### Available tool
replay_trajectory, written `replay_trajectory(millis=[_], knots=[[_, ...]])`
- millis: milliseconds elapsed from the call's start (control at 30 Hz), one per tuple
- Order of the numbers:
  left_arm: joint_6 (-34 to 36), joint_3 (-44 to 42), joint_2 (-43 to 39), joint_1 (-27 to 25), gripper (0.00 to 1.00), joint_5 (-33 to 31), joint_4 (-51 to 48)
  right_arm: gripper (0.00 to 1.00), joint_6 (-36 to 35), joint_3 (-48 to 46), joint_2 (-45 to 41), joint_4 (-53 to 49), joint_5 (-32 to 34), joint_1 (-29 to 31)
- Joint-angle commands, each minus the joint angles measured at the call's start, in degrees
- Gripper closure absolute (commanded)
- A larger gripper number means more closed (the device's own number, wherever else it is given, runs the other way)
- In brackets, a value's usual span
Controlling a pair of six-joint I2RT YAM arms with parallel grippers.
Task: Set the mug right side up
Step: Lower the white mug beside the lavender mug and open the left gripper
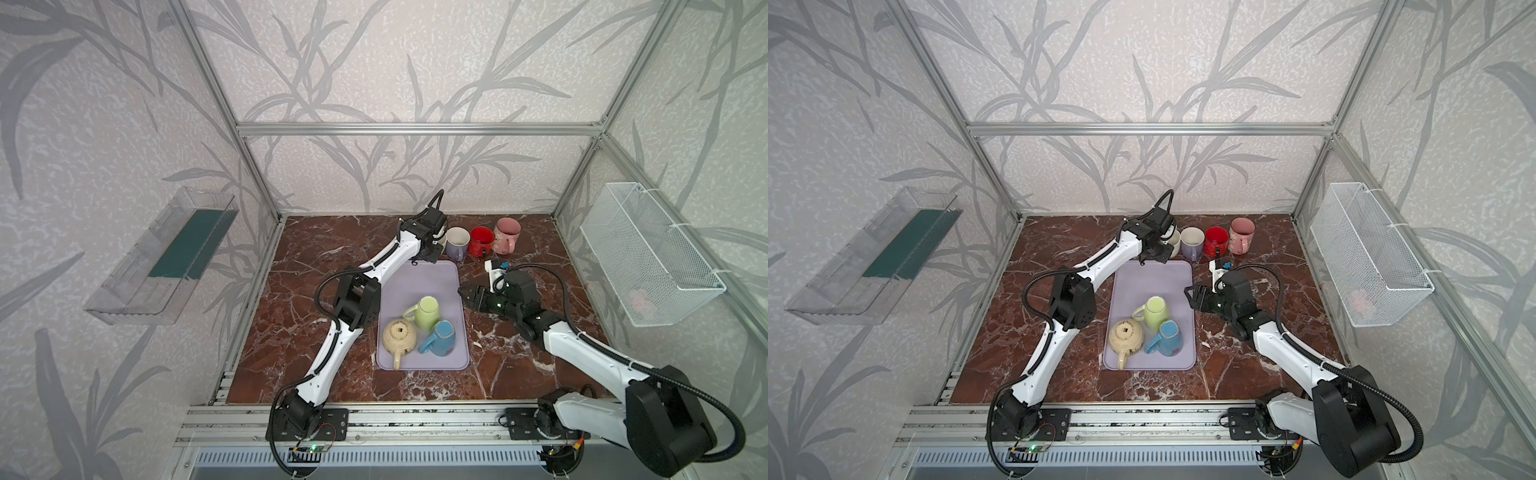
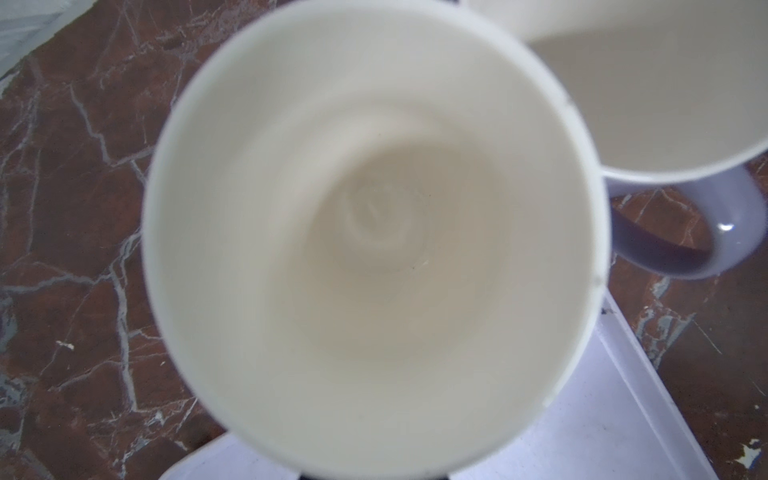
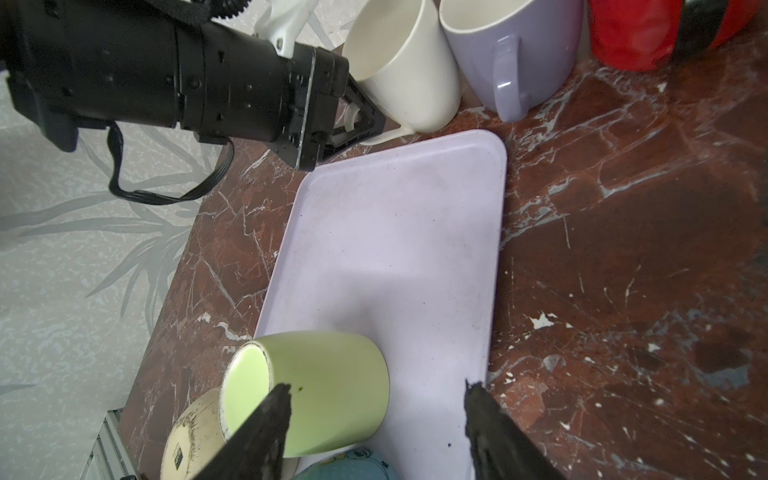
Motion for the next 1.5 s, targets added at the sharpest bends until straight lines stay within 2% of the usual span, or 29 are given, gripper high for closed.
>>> replay_trajectory(millis=[0, 133, 300, 500, 767, 867, 1133, 1333, 1467], knots=[[1.76, 2.88, 0.27, -0.35, 1.00, -0.72, -0.07, 0.34, -0.47, -0.68, -0.32, 1.56, 0.29, 0.26], [1.76, 2.88, 0.25, -0.43, 1.00, -1.34, -0.48, 0.34, -0.39, -0.77, -0.31, 1.71, 0.15, 0.26], [1.50, 2.88, 0.25, -0.44, 0.89, -1.69, -0.88, 0.34, -0.39, -0.76, -0.48, 1.65, 0.20, 0.26], [1.41, 2.98, -0.07, -0.44, 0.68, -2.06, -1.09, 0.34, -0.47, -0.78, -0.44, 1.65, 0.24, 0.35], [1.06, 2.89, -0.84, -0.52, 0.60, -2.50, -1.29, 0.34, -0.65, -0.68, -0.56, 1.46, 0.38, 0.43], [0.97, 2.51, -2.12, -0.62, 0.54, -2.81, -1.81, 0.34, -1.07, -0.45, -0.74, 1.10, -0.03, 0.56], [0.21, -5.77, -11.11, -0.70, 0.43, -3.62, 2.74, 0.33, -5.35, 4.70, -0.42, -7.40, 0.24, 3.58], [-1.80, -12.26, -18.87, -0.74, 0.34, -6.31, 3.86, 0.33, -8.83, 10.49, 1.04, -14.38, 0.93, 8.04], [-4.47, -21.75, -26.20, -0.79, 0.31, -6.39, 6.58, 0.33, -11.03, 14.12, 1.78, -20.46, 3.12, 11.80]])
